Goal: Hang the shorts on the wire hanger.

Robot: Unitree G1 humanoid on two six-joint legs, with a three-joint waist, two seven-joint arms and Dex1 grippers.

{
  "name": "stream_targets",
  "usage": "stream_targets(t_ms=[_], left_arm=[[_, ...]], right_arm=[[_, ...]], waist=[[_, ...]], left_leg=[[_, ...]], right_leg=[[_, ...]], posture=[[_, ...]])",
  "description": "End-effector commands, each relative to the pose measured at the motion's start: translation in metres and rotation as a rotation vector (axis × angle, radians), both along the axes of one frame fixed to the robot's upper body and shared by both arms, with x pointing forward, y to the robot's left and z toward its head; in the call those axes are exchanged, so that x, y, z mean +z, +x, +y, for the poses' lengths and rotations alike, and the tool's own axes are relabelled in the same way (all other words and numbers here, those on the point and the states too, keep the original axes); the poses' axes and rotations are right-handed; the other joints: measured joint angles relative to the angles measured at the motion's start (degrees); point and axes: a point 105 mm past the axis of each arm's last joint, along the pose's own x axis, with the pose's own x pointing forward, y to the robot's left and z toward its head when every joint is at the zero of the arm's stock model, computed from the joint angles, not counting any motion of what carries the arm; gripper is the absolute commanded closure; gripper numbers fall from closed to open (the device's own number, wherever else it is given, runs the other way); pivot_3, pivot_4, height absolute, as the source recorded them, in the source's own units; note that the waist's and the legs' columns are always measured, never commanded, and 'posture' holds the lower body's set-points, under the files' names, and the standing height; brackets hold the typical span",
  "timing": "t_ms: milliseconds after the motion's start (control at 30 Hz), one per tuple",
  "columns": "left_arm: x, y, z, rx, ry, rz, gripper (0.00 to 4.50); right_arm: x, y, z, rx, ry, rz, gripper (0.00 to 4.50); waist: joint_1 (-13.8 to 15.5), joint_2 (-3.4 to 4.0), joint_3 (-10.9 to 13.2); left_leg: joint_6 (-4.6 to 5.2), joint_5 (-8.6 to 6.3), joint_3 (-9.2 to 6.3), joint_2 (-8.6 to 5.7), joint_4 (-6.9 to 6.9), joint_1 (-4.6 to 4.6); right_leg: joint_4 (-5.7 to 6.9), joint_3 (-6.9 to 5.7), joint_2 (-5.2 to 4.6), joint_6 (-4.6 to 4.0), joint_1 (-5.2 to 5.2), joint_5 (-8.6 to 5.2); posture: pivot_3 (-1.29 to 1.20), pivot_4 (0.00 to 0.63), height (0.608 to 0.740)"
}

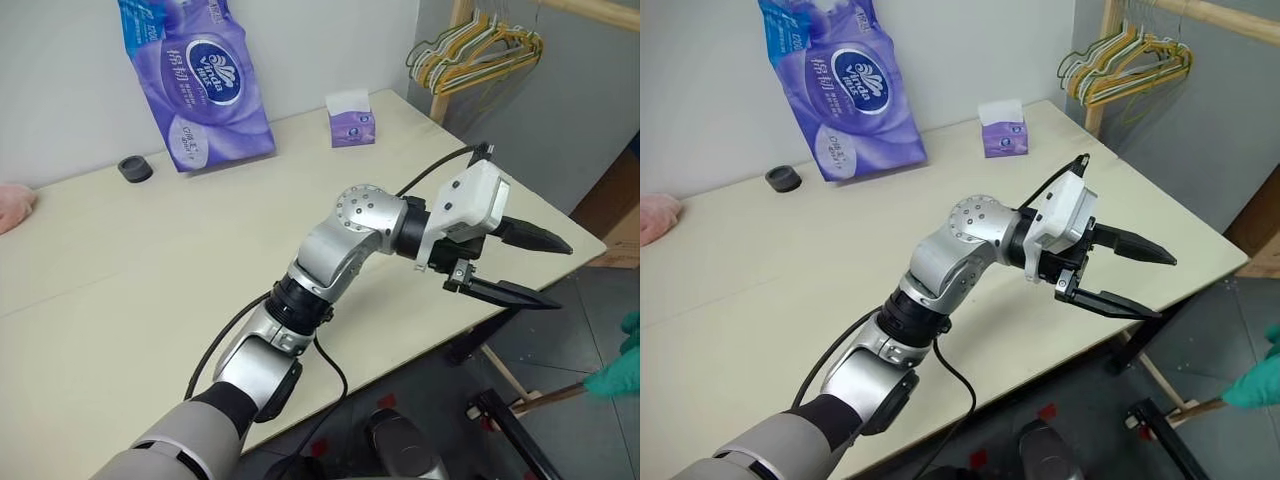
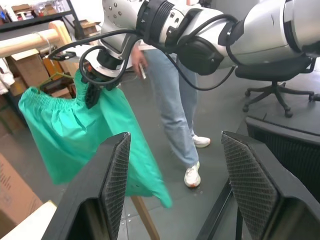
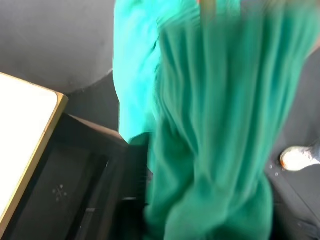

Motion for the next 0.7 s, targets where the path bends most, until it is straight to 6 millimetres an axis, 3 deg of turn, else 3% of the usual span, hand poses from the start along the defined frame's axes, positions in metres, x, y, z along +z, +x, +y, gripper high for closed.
stream_targets(t_ms=[33,167,433,600,700], left_arm=[[0.01,-0.007,-0.001,-0.027,-0.041,-0.023,1.43],[0.009,-0.006,-0.001,-0.027,-0.041,-0.024,1.43],[0.002,0.003,0.004,0.021,-0.029,-0.014,1.43],[-0.013,0.032,0.022,0.198,-0.001,0.014,1.43],[-0.027,0.058,0.049,0.378,0.019,0.055,1.43]], right_arm=[[0.024,-0.006,0.007,0.0,-0.064,-0.054,1.36],[0.033,-0.012,0.017,-0.008,-0.114,-0.069,0.02],[0.07,-0.019,0.038,-0.007,-0.46,-0.087,0.02],[0.078,-0.002,0.082,0.129,-0.645,-0.156,0.02],[0.06,0.028,0.134,0.363,-0.698,-0.236,0.02]], waist=[[-0.2,0.0,0.0],[-0.45,0.0,0.0],[-0.65,0.01,-0.01],[-1.33,0.0,-0.03],[-1.67,-0.2,-0.23]], left_leg=[[0.0,0.0,-0.01,0.0,0.0,0.0],[0.0,0.0,0.0,0.0,0.0,-0.01],[0.0,0.0,-0.03,0.0,0.01,-0.03],[-0.01,0.0,-0.08,0.05,0.04,-0.02],[-0.02,0.0,-0.13,0.06,0.06,-0.04]], right_leg=[[0.0,0.0,0.0,0.0,0.0,0.0],[0.0,0.01,0.0,0.03,0.0,0.0],[0.0,-0.01,0.01,0.08,-0.02,0.01],[0.05,-0.03,-0.13,0.12,-0.02,0.04],[0.06,-0.06,-0.14,0.12,-0.03,0.04]], posture=[[-0.42,0.153,0.74],[-0.43,0.151,0.74],[-0.44,0.14,0.74],[-0.44,0.126,0.74],[-0.42,0.113,0.74]])
